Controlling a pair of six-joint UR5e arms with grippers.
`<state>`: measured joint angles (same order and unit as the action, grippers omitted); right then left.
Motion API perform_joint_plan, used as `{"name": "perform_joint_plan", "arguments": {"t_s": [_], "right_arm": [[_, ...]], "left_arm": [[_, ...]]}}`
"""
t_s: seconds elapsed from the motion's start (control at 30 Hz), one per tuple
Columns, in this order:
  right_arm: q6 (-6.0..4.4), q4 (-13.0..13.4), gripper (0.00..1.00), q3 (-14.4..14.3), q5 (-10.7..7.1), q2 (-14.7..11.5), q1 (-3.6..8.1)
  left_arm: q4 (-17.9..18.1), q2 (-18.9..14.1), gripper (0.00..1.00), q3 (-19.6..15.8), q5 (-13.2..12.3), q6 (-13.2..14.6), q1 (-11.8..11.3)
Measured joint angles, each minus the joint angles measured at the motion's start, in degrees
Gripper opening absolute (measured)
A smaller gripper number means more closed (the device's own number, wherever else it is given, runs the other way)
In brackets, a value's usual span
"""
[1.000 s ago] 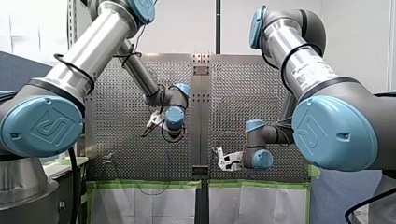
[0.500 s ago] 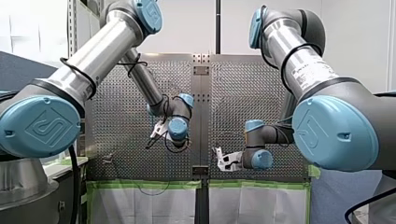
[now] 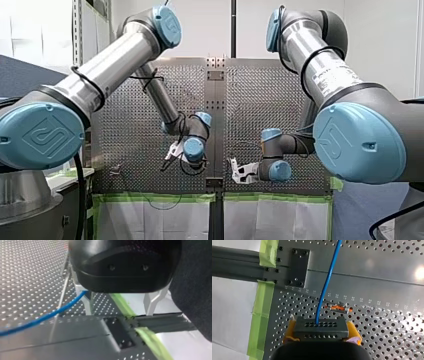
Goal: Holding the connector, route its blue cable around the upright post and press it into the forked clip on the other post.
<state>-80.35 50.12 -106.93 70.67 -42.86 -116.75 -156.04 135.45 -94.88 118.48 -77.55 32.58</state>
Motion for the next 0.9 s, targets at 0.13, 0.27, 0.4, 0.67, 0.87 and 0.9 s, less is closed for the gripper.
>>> {"name": "perform_joint_plan", "arguments": {"t_s": [0.13,0.27,0.4,0.67,0.87,0.9], "right_arm": [[0.00,0.0,0.00,0.0,0.00,0.0,-0.01],[0.00,0.0,0.00,0.0,0.00,0.0,0.04],[0.00,0.0,0.00,0.0,0.00,0.0,0.08],[-0.08,0.1,0.00,0.0,0.05,0.0,0.38],[-0.34,0.5,0.00,0.0,0.08,0.0,0.59],[-0.38,0.6,0.00,0.0,0.08,0.0,0.63]], "left_arm": [[0.4,2.0,1.00,0.8,-0.3,-0.7,0.4],[1.3,3.2,1.00,1.3,-0.8,-2.0,0.8],[2.0,3.6,1.00,1.6,-1.2,-3.1,0.9],[3.9,3.6,1.00,1.6,-2.4,-5.4,1.2],[5.0,3.6,0.66,1.6,-2.5,-6.7,1.7],[5.1,3.6,0.66,1.6,-2.5,-6.8,1.8]]}}
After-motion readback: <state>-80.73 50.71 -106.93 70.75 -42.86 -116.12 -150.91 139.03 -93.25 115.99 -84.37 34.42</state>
